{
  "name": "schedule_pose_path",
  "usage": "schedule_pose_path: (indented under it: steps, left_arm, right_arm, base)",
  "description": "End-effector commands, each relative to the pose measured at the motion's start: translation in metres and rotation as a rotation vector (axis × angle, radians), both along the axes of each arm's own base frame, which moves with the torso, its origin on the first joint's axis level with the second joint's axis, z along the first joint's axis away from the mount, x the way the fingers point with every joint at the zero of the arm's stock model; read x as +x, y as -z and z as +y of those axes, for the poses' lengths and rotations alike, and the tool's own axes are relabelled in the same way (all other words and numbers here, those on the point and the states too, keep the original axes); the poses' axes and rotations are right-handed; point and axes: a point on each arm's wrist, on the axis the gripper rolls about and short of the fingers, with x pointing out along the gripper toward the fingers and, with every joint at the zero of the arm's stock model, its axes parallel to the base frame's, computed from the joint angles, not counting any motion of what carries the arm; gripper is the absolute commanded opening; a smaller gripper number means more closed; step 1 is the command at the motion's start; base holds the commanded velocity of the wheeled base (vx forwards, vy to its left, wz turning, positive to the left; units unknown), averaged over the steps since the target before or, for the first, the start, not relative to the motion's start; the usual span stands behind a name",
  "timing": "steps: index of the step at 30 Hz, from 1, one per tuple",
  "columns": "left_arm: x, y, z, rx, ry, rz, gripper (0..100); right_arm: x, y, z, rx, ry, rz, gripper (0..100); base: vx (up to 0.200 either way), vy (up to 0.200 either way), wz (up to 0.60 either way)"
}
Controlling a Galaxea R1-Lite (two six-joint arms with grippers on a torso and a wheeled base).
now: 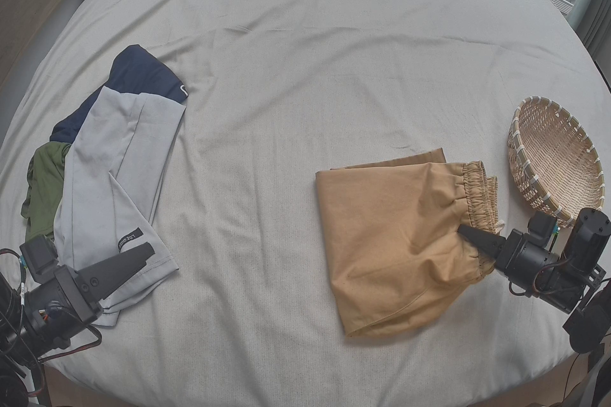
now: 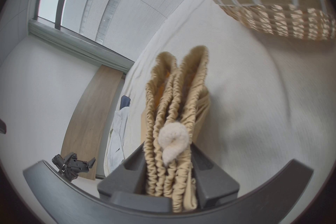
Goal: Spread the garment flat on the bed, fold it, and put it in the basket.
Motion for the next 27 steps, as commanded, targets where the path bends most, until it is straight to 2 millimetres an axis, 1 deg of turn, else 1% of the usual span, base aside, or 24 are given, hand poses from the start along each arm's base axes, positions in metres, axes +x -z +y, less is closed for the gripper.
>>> schedule_pose_path:
  steps: [1,4,6,7,8,9,11,12,14,15,16,17,18,19,21,23,25,26,27]
  left_arm:
    - [0.001,0.000,0.000,0.000,0.002,0.003,100]
    - [0.001,0.000,0.000,0.001,0.002,0.002,100]
    - [0.001,0.000,0.000,0.002,0.002,0.003,100]
    - [0.001,0.001,0.000,0.002,0.002,0.007,100]
    - [0.001,0.001,0.000,0.002,0.002,0.007,100]
    - [0.000,0.002,0.000,0.003,0.002,0.012,100]
    - [-0.001,0.003,0.000,0.005,0.002,0.014,100]
    - [-0.001,0.003,0.000,0.004,0.002,0.015,100]
    - [-0.001,0.003,0.000,0.004,0.002,0.016,100]
    - [-0.001,0.004,0.000,0.005,0.002,0.018,100]
    - [-0.001,0.004,0.000,0.005,0.002,0.018,100]
    - [-0.001,0.004,0.000,0.005,0.002,0.018,100]
    - [-0.001,0.004,0.000,0.005,0.002,0.018,100]
    - [-0.001,0.004,0.000,0.005,0.002,0.019,100]
    - [-0.001,0.004,0.000,0.006,0.003,0.020,100]
    - [-0.002,0.006,0.000,0.007,0.006,0.026,100]
    - [-0.002,0.006,0.000,0.007,0.006,0.025,100]
    - [-0.002,0.007,0.000,0.008,0.006,0.028,100]
    - [-0.003,0.006,0.000,0.007,0.005,0.026,100]
  right_arm:
    - [0.013,-0.023,0.005,0.029,0.000,-0.116,0]
    - [0.021,-0.049,0.003,0.047,0.012,-0.174,0]
    - [0.021,-0.053,0.003,0.049,0.014,-0.180,0]
    - [0.023,-0.085,0.003,0.062,0.019,-0.213,0]
    - [0.023,-0.085,0.003,0.062,0.019,-0.213,0]
    - [0.025,-0.108,0.001,0.067,0.028,-0.227,0]
    - [0.025,-0.130,0.000,0.070,0.032,-0.241,0]
    - [0.024,-0.135,0.000,0.071,0.032,-0.245,0]
    - [0.021,-0.162,-0.001,0.076,0.032,-0.267,0]
    - [0.020,-0.172,-0.001,0.078,0.032,-0.276,0]
    - [0.019,-0.178,-0.002,0.079,0.032,-0.280,0]
    - [0.017,-0.190,-0.002,0.081,0.031,-0.291,0]
    - [0.017,-0.190,-0.002,0.081,0.031,-0.291,0]
    - [0.015,-0.206,-0.002,0.084,0.032,-0.305,0]
    - [0.012,-0.221,-0.003,0.087,0.032,-0.321,0]
    - [0.009,-0.233,-0.005,0.089,0.037,-0.335,0]
    - [0.009,-0.240,-0.008,0.088,0.051,-0.346,0]
    - [0.010,-0.247,-0.015,0.082,0.080,-0.356,0]
    - [0.011,-0.250,-0.017,0.078,0.092,-0.363,0]
  base:
    - [0.000,0.000,0.00]
    - [0.000,0.000,0.00]
    - [0.000,0.000,0.00]
    - [0.000,0.000,0.00]
    - [0.000,0.000,0.00]
    - [0.000,0.000,0.00]
    - [0.000,0.000,0.00]
    - [0.000,0.000,0.00]
    - [0.000,0.000,0.00]
    - [0.000,0.000,0.00]
    - [0.000,0.000,0.00]
    - [0.000,0.000,0.00]
    - [0.000,0.000,0.00]
    - [0.000,0.000,0.00]
    - [0.000,0.000,0.00]
    - [0.000,0.000,0.00]
    - [0.000,0.000,0.00]
    - [0.000,0.000,0.00]
    - [0.000,0.000,0.00]
